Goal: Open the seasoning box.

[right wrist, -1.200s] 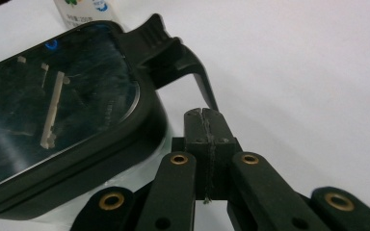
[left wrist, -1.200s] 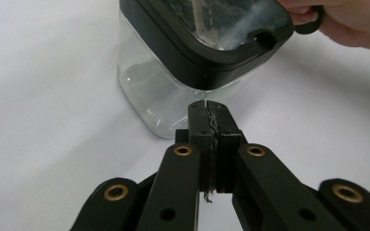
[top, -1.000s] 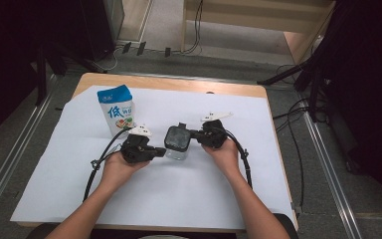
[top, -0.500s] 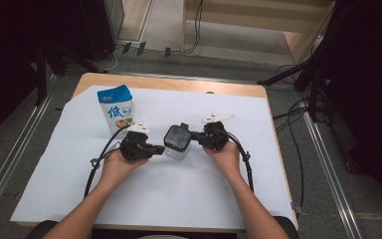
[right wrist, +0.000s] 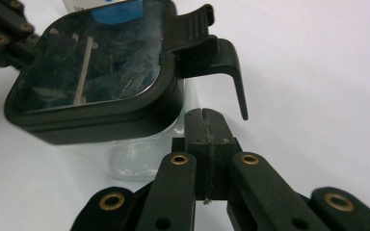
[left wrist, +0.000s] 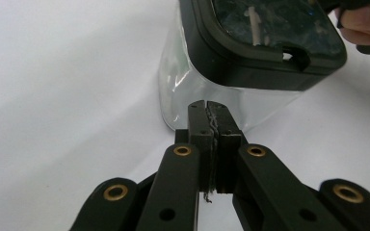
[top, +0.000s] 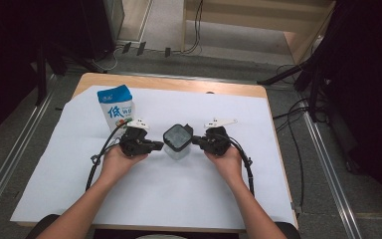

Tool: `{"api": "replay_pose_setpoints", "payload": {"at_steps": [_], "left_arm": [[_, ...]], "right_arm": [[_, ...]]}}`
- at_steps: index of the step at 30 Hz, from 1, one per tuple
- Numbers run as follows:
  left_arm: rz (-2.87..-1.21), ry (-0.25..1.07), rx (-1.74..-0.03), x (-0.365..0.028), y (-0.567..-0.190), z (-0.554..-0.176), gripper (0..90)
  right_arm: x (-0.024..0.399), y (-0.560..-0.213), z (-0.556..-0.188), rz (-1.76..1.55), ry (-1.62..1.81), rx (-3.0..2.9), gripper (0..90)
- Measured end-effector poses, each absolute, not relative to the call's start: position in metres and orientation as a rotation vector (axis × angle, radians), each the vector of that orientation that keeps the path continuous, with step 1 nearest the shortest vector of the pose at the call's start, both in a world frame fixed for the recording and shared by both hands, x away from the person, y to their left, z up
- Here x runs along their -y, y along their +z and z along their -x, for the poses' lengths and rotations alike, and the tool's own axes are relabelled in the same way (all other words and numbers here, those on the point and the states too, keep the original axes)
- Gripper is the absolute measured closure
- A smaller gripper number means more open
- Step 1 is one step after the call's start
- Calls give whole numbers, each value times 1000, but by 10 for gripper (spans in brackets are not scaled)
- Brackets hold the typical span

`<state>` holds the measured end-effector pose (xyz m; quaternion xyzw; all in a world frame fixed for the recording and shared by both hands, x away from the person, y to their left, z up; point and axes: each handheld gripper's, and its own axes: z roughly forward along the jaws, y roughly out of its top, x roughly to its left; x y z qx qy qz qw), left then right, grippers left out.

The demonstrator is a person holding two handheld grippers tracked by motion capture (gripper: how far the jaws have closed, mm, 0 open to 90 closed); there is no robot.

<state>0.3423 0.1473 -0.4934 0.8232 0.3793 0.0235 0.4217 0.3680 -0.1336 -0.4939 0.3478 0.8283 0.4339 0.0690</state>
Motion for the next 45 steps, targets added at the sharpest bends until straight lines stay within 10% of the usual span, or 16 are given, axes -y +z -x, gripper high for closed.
{"api": "replay_pose_setpoints", "payload": {"at_steps": [31, 45], "left_arm": [[-2070, 41, -897, -152, -492, -364, 898], [-2029, -48, -796, -173, -475, -361, 505]], "right_arm": [[131, -489, -339, -1023, 1294, -2539, 900], [150, -476, -333, -1009, 1373, -2553, 742]]}}
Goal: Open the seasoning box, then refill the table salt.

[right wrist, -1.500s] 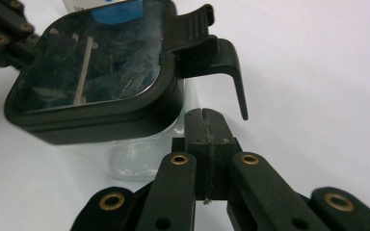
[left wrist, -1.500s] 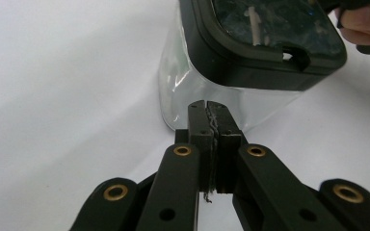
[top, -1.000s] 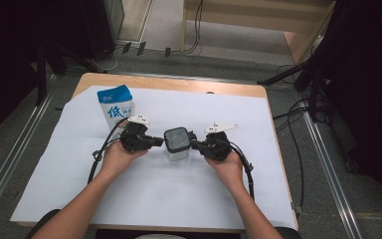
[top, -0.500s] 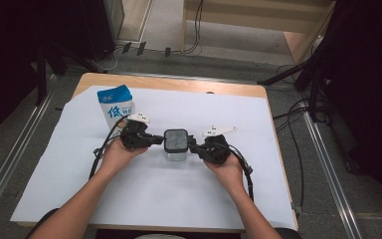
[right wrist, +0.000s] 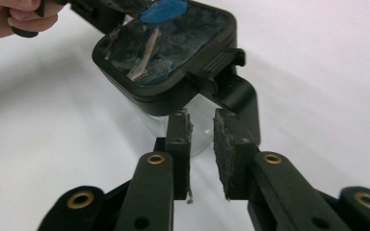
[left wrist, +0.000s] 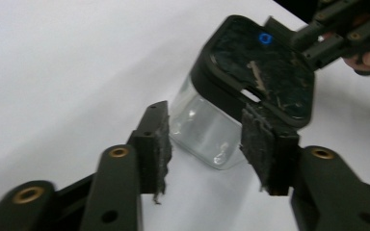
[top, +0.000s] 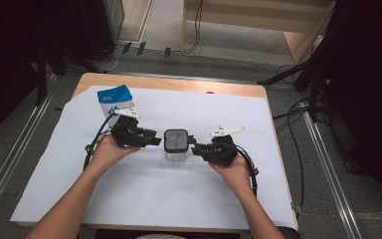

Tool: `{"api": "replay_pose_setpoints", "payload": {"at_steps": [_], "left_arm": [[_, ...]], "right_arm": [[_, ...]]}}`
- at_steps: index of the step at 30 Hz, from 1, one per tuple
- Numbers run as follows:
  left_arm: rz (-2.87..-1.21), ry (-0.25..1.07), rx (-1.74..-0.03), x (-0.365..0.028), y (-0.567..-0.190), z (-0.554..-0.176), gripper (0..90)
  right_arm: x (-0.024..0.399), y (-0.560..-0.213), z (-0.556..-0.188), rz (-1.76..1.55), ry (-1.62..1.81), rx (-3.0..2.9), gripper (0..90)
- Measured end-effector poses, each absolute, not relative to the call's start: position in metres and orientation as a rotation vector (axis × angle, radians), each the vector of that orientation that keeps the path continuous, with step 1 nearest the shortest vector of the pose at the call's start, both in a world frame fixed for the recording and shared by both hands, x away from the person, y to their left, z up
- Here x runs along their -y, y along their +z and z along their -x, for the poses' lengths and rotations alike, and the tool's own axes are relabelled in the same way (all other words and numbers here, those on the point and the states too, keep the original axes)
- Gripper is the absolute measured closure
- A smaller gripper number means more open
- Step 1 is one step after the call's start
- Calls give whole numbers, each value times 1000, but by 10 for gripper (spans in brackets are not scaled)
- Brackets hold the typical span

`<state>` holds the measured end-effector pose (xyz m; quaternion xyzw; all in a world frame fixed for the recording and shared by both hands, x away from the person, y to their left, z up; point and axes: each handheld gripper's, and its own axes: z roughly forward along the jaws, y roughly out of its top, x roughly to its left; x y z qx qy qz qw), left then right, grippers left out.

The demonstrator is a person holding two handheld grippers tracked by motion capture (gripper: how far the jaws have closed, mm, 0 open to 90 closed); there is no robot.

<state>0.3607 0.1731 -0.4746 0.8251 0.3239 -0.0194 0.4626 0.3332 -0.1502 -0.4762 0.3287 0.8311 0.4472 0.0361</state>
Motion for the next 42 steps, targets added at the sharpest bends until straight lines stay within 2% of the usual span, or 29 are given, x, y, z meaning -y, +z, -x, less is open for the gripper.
{"api": "replay_pose_setpoints", "payload": {"at_steps": [4, 8, 13, 16, 18, 22, 23, 42], "left_arm": [[-2040, -37, -735, -172, -472, -357, 477], [-2034, -64, -709, -172, -470, -354, 502], [-2036, -11, -649, -172, -468, -351, 477], [-2064, 19, -595, -170, -466, -349, 414], [-2105, 15, -582, -167, -464, -350, 305], [-2062, -87, -563, -166, -467, -354, 143], [-2058, -90, -570, -165, -468, -355, 129], [-2077, -73, -513, -147, -485, -365, 112]], "right_arm": [[160, -475, -332, -1018, 1379, -2538, 677], [168, -478, -332, -1041, 1394, -2518, 590], [173, -482, -331, -1061, 1378, -2524, 577], [173, -483, -332, -1060, 1372, -2527, 576], [172, -483, -332, -1062, 1373, -2527, 575], [170, -485, -334, -1063, 1360, -2539, 576], [170, -485, -334, -1068, 1355, -2540, 576], [169, -490, -341, -1078, 1343, -2541, 579]]}}
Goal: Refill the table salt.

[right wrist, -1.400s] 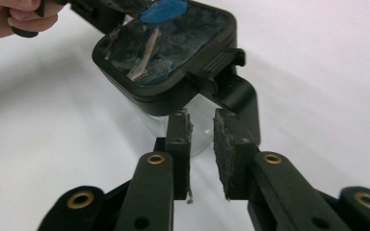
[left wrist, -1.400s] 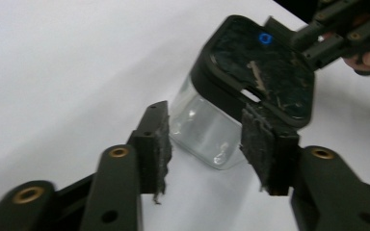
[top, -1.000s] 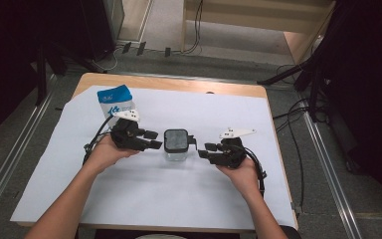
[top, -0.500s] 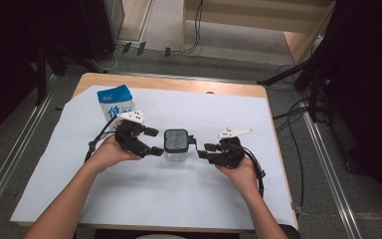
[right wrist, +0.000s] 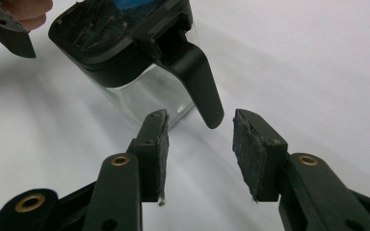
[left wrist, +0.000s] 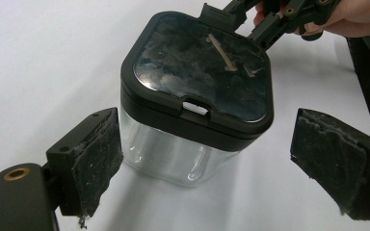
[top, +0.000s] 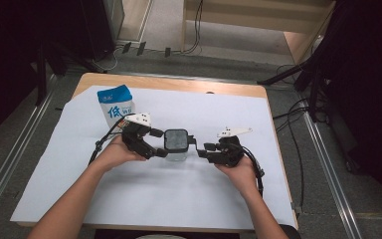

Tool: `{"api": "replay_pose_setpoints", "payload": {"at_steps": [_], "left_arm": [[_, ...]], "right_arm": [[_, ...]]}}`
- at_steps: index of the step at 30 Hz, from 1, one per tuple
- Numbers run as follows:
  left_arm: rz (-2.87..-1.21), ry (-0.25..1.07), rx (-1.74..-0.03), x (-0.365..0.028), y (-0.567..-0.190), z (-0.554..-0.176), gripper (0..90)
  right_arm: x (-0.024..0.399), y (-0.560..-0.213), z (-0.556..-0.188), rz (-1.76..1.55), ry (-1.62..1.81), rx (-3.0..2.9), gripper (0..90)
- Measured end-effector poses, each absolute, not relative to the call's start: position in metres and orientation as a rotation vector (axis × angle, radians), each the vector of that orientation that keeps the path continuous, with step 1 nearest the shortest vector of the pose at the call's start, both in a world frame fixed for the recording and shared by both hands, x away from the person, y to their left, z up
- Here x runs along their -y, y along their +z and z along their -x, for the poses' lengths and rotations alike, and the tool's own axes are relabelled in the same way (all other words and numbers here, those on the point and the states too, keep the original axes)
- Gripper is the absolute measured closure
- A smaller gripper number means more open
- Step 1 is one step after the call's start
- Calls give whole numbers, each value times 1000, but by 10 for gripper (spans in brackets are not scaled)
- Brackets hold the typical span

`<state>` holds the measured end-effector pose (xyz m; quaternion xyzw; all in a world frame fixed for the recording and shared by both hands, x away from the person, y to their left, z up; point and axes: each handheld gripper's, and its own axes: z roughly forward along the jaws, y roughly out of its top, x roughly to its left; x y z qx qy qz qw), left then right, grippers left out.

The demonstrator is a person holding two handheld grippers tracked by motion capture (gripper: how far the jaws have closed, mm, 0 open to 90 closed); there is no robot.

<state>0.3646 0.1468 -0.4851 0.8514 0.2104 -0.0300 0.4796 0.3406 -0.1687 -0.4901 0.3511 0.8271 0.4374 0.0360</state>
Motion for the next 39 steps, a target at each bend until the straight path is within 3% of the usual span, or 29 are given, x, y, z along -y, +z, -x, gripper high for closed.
{"api": "replay_pose_setpoints", "payload": {"at_steps": [39], "left_arm": [[-2136, -22, -420, -131, -488, -376, 135]], "right_arm": [[164, -498, -342, -1136, 1328, -2560, 580]]}}
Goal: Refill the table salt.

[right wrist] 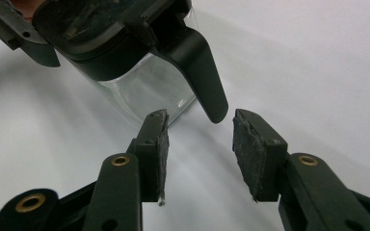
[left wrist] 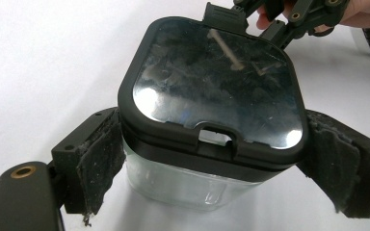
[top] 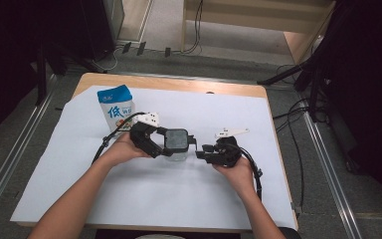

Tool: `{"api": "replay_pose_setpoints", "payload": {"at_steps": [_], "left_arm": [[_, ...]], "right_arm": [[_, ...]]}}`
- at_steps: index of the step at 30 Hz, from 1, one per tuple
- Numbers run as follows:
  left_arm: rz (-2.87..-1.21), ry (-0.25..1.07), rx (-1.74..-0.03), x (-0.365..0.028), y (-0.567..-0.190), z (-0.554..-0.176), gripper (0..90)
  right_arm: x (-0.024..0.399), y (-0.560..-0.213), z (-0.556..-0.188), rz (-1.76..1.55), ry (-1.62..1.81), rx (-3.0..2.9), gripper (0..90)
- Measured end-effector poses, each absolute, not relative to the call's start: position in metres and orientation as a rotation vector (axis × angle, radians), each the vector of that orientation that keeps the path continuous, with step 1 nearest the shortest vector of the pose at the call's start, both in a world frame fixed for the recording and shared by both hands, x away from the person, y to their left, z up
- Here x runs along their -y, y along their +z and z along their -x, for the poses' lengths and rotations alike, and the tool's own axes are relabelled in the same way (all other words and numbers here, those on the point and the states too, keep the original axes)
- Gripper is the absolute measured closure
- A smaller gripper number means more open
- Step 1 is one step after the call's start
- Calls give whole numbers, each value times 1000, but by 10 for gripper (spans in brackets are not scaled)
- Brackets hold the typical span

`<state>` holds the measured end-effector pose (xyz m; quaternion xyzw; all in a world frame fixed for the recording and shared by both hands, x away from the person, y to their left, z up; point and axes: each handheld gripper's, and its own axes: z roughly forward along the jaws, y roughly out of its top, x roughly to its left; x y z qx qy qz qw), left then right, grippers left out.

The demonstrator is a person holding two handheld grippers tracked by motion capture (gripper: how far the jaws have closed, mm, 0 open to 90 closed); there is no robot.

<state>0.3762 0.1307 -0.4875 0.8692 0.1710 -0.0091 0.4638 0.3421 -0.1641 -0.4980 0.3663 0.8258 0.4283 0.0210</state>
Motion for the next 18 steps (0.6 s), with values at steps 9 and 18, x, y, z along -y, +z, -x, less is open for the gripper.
{"api": "replay_pose_setpoints", "payload": {"at_steps": [9, 18], "left_arm": [[-2142, -34, -423, -132, -483, -376, 138], [-2130, -14, -430, -134, -475, -373, 145]], "right_arm": [[165, -498, -343, -1132, 1326, -2558, 580], [165, -497, -342, -1141, 1329, -2556, 580]]}}
